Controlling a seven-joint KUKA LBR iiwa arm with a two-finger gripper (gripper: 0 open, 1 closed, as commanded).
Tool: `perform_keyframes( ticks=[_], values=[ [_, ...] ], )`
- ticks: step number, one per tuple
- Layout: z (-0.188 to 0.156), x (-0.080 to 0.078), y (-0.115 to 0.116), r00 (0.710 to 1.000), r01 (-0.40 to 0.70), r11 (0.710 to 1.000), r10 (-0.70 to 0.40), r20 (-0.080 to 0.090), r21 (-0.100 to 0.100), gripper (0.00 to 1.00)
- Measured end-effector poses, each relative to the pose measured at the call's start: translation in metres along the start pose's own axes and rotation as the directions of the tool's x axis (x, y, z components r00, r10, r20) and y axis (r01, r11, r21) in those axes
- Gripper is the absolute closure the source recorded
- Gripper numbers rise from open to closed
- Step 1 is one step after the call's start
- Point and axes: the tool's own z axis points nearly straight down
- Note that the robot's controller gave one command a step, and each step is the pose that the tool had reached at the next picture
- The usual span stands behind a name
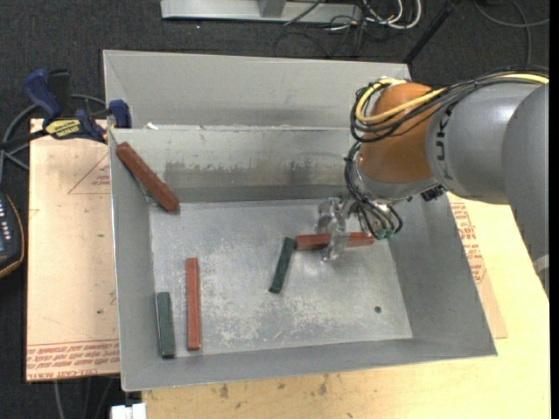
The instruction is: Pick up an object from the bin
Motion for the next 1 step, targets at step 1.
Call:
perform_keyframes(
  ticks=[1],
  values=[
    [-0.1662,0.0089,0.0191,0.999,0.047,0.999,-0.048,0.009,0.002,1.00]
  ],
)
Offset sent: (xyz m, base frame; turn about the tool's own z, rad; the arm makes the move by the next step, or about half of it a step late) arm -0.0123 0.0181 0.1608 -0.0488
